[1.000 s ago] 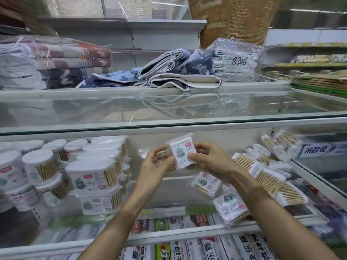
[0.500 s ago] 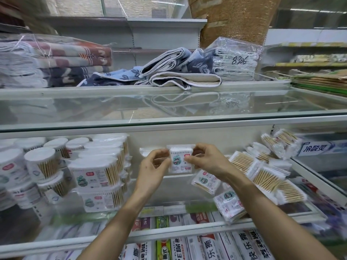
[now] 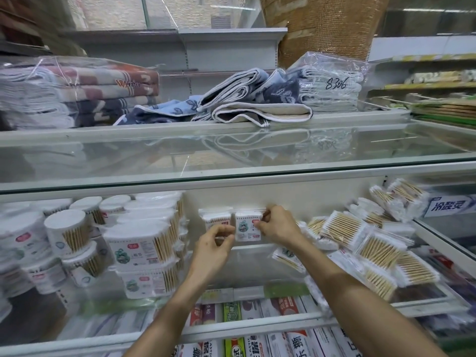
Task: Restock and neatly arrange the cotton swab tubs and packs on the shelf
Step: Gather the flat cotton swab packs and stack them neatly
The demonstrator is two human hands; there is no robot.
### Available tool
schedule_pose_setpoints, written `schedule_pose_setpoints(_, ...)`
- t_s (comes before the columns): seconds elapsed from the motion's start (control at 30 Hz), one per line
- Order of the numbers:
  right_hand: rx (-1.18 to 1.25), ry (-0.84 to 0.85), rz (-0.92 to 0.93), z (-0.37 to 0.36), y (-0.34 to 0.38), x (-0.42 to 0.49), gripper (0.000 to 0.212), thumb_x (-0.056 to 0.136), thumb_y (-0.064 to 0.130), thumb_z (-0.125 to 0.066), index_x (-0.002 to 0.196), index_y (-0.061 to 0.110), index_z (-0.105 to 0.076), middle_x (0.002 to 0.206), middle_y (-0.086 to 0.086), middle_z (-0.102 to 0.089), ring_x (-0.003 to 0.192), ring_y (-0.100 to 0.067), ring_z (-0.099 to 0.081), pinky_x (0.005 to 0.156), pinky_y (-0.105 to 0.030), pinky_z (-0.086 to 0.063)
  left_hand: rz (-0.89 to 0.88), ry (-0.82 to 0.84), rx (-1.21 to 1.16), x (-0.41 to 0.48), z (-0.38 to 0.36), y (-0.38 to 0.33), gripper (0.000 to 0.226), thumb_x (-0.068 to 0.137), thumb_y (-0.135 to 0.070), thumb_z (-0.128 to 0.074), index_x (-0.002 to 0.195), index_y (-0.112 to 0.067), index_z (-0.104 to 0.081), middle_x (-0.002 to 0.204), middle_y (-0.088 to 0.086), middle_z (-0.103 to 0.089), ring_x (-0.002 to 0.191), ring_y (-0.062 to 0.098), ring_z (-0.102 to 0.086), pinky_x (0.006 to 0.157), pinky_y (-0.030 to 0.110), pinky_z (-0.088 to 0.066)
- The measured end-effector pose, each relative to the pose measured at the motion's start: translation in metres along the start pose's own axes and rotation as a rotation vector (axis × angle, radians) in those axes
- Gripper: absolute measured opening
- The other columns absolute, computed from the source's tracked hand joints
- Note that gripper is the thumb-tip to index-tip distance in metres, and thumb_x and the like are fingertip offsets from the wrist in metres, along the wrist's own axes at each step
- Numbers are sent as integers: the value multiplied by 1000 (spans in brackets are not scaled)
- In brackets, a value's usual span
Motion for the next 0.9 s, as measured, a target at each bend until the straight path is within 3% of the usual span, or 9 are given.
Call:
schedule_pose_setpoints(0.17, 15, 9, -4, -2, 5, -3, 16, 91, 23, -71, 90, 14, -58, 103, -6, -74, 85, -18, -69, 55, -19, -49, 2, 49, 51, 4, -6, 4, 18, 95, -18, -63, 113, -19, -67, 109, -7, -68, 99, 7, -64, 92, 35, -56)
schedule_pose_setpoints(0.3, 23, 8, 11, 2, 8, -6, 18, 90, 25, -72, 94, 12, -60, 99, -6, -74, 82, -16, -68, 49, -14, -41, 1, 46, 83, 8, -8, 5, 22, 95, -19, -63, 117, -17, -65, 112, -5, -67, 100, 8, -63, 92, 34, -56)
schedule_pose_setpoints(0.37, 31, -5, 21, 6, 8, -4, 17, 90, 24, -72, 93, 13, -60, 100, -7, -75, 86, -18, -70, 53, -16, -47, 13, 27, 81, 11, -7, 6, 25, 95, -18, -63, 120, -15, -64, 114, -2, -67, 103, 13, -63, 92, 33, -55)
schedule_pose_setpoints(0.47, 42, -15, 19, 8, 5, 0, 13, 92, 20, -70, 93, 12, -60, 105, -10, -73, 93, -22, -71, 73, -30, -61, 34, -13, 82, 14, -3, 9, 28, 95, -19, -63, 123, -13, -59, 118, 0, -62, 106, 14, -60, 87, 25, -48)
schedule_pose_setpoints(0.53, 51, -18, 7, 9, 1, 2, 13, 92, 19, -69, 89, 13, -58, 105, -10, -73, 94, -24, -71, 79, -38, -62, 41, -34, 92, 17, -1, 12, 28, 95, -22, -63, 121, -17, -57, 120, 0, -60, 107, 13, -59, 86, 24, -45)
schedule_pose_setpoints(0.7, 80, -29, -15, 12, -2, 3, 14, 94, 18, -67, 86, 12, -57, 106, -13, -72, 97, -25, -71, 81, -39, -62, 58, -66, 117, 23, 3, 14, 18, 94, -22, -64, 110, -20, -54, 116, 5, -62, 104, 17, -59, 88, 30, -49)
schedule_pose_setpoints(0.9, 68, -7, -23, 9, 3, 2, 15, 93, 17, -68, 86, 10, -58, 109, -16, -72, 97, -26, -71, 79, -38, -63, 52, -63, 132, 20, 3, 12, 25, 95, -22, -63, 119, -16, -57, 116, 0, -62, 104, 12, -59, 86, 25, -46)
Point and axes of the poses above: each hand's wrist, its own x-axis towards the middle knuckle, its own z-axis out of the back of the hand, y = z × x, the point moved 10 cm from there along x, towards the middle knuckle
